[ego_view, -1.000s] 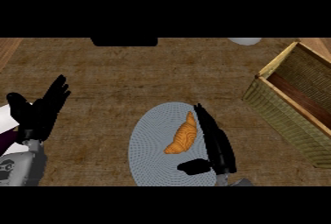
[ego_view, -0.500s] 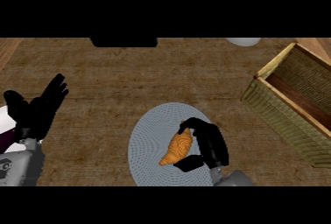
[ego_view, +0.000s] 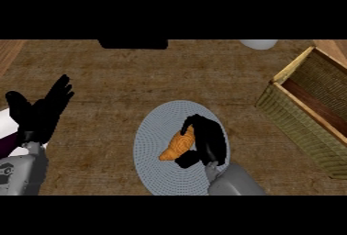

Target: Pick the croissant from the placemat and place it in the basket

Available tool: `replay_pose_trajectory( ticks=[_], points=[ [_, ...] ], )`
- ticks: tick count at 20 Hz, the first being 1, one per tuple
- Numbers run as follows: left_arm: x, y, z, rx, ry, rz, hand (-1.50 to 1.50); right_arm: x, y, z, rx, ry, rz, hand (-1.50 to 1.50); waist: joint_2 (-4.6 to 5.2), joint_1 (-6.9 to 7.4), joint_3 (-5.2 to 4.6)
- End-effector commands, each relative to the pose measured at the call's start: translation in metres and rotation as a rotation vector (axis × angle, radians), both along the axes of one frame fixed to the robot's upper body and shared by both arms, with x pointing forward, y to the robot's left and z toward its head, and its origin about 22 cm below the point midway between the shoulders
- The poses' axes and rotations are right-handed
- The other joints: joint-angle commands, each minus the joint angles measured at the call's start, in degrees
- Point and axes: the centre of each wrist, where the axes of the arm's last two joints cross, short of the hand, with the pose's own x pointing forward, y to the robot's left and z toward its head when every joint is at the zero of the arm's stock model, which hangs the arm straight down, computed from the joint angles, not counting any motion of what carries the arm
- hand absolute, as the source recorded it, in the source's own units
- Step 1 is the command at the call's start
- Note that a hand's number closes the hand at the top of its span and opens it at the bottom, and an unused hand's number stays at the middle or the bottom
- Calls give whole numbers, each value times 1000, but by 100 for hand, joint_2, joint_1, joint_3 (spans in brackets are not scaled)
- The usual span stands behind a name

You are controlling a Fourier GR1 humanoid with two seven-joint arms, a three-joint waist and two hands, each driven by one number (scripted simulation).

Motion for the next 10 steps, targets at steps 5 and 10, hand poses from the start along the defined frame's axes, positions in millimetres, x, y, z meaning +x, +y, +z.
replay_pose_trajectory(
  ticks=[5,10],
  points=[
    [3,-19,-9,-1,-6,-36,0,23,63,78,-78,121,-289,150,55,211,29],
    [9,-24,0,-14,11,-45,0,23,80,119,189,-129,-283,150,42,252,37]
  ],
)
